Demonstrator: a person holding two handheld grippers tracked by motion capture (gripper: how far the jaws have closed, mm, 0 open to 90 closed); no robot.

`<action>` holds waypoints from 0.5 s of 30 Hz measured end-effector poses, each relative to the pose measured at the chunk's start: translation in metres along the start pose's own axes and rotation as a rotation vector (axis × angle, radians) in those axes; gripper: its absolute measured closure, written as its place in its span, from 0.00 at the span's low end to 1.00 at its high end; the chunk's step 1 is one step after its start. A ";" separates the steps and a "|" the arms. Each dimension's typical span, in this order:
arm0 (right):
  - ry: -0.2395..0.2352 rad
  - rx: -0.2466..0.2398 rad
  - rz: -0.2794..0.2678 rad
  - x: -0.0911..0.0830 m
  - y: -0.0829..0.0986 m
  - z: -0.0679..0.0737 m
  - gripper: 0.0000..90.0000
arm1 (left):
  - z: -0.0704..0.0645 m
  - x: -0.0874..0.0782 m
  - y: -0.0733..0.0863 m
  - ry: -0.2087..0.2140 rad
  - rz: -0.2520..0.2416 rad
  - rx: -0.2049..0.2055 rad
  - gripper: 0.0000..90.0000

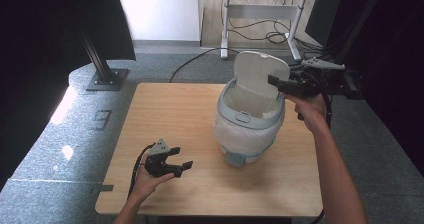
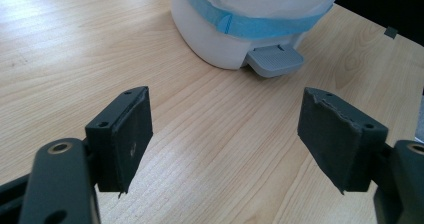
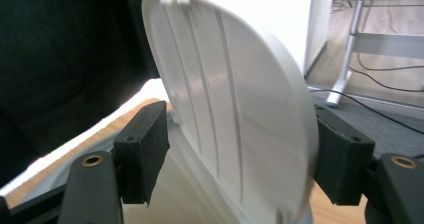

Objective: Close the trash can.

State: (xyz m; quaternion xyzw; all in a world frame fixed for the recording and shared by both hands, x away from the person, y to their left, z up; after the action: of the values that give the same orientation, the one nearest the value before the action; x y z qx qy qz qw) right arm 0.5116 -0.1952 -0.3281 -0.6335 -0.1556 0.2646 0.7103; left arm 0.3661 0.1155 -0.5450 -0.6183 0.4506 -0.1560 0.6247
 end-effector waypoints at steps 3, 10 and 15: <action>-0.012 0.020 -0.012 0.004 -0.004 0.001 0.33 | -0.001 0.000 0.000 0.001 -0.002 -0.001 0.24; -0.059 0.012 -0.003 -0.002 0.000 0.018 0.31 | 0.003 -0.003 -0.002 -0.008 -0.008 -0.008 0.24; -0.127 -0.020 0.047 -0.013 0.016 0.041 0.27 | 0.003 -0.003 -0.001 -0.004 -0.008 -0.025 0.24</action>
State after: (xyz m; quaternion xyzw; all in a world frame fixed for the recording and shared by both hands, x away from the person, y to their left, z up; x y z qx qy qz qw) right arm 0.4756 -0.1687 -0.3360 -0.6261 -0.1881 0.3191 0.6861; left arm 0.3672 0.1200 -0.5435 -0.6280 0.4487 -0.1515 0.6175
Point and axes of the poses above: each handheld gripper's, and its own axes: x roughly forward along the jaws, y roughly out of its underside, z roughly to its left, the point moved 10 cm from there along x, roughly forward along the jaws, and after that the axes turned 10 degrees about -z, right-handed, at the moved point
